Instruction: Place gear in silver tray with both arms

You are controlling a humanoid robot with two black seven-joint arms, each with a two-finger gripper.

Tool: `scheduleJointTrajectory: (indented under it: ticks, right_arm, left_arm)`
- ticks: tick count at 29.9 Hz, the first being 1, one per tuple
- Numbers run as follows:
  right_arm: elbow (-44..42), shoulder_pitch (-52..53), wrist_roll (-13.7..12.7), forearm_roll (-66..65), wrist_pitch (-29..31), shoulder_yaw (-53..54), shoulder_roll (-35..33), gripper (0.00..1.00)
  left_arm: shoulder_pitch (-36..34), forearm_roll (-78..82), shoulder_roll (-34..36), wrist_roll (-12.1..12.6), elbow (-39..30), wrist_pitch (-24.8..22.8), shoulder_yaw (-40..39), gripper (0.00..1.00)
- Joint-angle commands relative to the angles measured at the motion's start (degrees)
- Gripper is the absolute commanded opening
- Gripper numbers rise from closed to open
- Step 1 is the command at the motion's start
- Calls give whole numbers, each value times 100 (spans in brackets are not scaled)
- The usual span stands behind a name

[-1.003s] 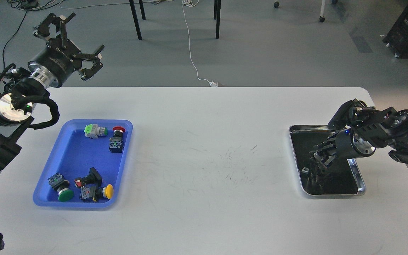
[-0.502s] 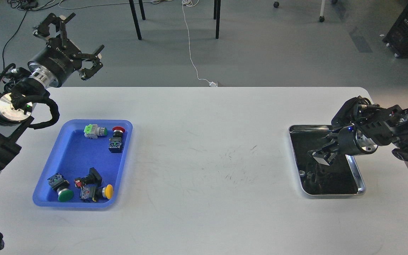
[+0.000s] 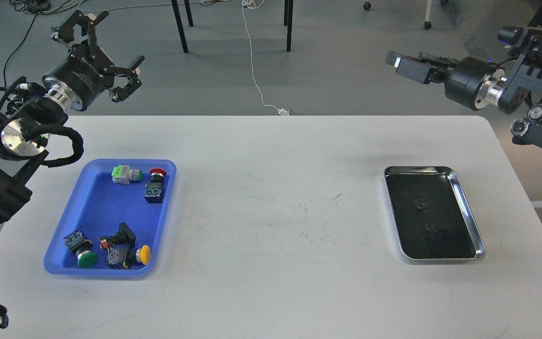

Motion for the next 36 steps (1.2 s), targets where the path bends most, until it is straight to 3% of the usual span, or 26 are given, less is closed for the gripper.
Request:
scheduleJointTrajectory:
  ticks: [1,6,12,17,20,24,31,36]
  right_arm:
    - [-32,-65,6,534,-59,678,57,98]
    - [-338,-381,-301,2033,-50,1461,495,98]
    - [-875,-996,-302,3110,-67,2032,1112,99]
    - [-990,-1716,-311,4198,55,3647,1367,99]
    - [-1060,-2007,-328,4639,406,4492,1542,99]
    - [-1069,-2428,-354,5148,977,5310,1692,98]
    - [-1104,-2675,-793,5887,1338,5646,1745,99]
    - [-1113,-2728,-803,6028,1646,5777,1736,99]
  left_arm:
    - [-69,28,-58,8,55,-1,24,98]
    - [-69,28,-426,-1,266,-1,-29,98]
    - [-86,1,-664,-9,460,7,-64,98]
    - [-86,-51,-849,-123,460,16,-134,98]
    - [-34,-60,-1015,-369,460,51,-292,98]
    - [63,-86,-1218,-414,433,43,-451,98]
    - [107,-262,-1236,-414,451,25,-477,98]
    - [168,-640,-1227,-396,398,-1,-512,98]
